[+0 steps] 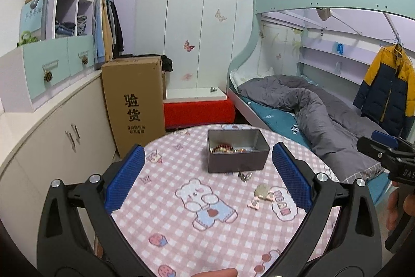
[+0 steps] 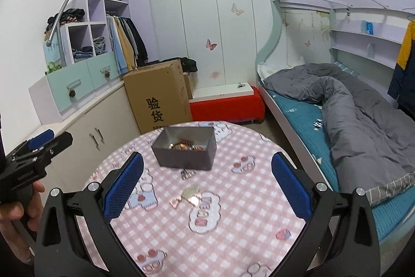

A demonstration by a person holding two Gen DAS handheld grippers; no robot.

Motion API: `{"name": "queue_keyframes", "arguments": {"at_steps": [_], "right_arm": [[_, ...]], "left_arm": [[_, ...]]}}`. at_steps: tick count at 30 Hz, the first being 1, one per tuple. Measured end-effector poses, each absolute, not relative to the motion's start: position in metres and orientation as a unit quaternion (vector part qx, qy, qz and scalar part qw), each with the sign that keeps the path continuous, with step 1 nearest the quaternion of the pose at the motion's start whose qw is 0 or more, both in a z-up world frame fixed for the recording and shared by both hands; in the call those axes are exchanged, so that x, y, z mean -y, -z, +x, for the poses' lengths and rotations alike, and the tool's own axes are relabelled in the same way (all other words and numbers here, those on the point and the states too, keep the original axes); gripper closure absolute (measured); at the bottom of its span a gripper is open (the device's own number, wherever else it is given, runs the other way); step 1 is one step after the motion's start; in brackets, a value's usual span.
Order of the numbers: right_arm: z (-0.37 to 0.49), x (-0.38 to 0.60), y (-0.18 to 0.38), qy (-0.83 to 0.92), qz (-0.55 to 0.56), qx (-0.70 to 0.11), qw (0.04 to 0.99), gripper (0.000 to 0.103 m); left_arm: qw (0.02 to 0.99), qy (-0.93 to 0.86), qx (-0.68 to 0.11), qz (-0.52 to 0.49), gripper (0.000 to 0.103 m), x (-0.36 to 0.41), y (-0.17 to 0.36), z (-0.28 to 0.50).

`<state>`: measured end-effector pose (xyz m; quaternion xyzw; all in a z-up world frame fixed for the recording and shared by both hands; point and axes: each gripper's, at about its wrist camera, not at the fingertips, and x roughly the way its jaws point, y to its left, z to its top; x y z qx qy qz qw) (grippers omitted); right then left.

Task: Organize jewelry
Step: 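Withdraw both tools and move them back toward the remaining charms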

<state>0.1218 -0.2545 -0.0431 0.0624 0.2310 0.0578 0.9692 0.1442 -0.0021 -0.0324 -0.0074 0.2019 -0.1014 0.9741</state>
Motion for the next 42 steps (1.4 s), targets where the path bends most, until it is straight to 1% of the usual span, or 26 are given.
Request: {"name": "queue_keyframes", "arguments": {"at_steps": [7, 13, 23, 30, 31, 32, 33, 34, 36, 38, 39, 42], "right_arm": [[0.103, 0.254, 0.063, -0.048, 0.052, -0.241, 0.968, 0.008], [0.107, 0.252, 0.079, -0.046, 0.044, -0.258, 0.964, 0.008], [0.118, 0.261, 0.106, -0.035, 0.045, -0.293, 0.955, 0.008], [0.127, 0.268, 0.123, -0.031, 0.044, -0.32, 0.946, 0.008], [0.129, 0.268, 0.125, -0.03, 0.044, -0.322, 0.945, 0.008], [0.131, 0.269, 0.128, -0.03, 0.044, -0.325, 0.944, 0.008], [0.132, 0.27, 0.13, -0.03, 0.045, -0.328, 0.943, 0.008], [0.134, 0.271, 0.132, -0.03, 0.045, -0.331, 0.942, 0.008], [0.136, 0.272, 0.135, -0.03, 0.045, -0.335, 0.941, 0.008], [0.139, 0.271, 0.138, -0.031, 0.044, -0.34, 0.939, 0.008], [0.141, 0.27, 0.139, -0.032, 0.042, -0.343, 0.938, 0.008], [0.15, 0.265, 0.145, -0.038, 0.033, -0.353, 0.934, 0.008]], "left_arm": [[0.97, 0.104, -0.217, -0.027, 0.007, -0.007, 0.059, 0.125], [0.963, 0.109, -0.248, 0.002, 0.007, 0.007, 0.09, 0.134], [0.929, 0.156, -0.324, 0.091, 0.007, 0.07, 0.15, 0.184], [0.904, 0.165, -0.38, 0.103, 0.008, 0.094, 0.183, 0.227], [0.901, 0.168, -0.386, 0.103, 0.01, 0.097, 0.187, 0.232], [0.896, 0.171, -0.395, 0.105, 0.016, 0.1, 0.19, 0.235], [0.893, 0.175, -0.402, 0.104, 0.025, 0.102, 0.194, 0.237], [0.885, 0.184, -0.416, 0.099, 0.032, 0.104, 0.199, 0.242], [0.88, 0.197, -0.423, 0.084, 0.058, 0.103, 0.202, 0.245], [0.878, 0.211, -0.423, 0.067, 0.077, 0.099, 0.2, 0.245], [0.877, 0.218, -0.424, 0.058, 0.08, 0.096, 0.2, 0.245], [0.875, 0.232, -0.424, 0.027, 0.08, 0.083, 0.199, 0.245]]}}
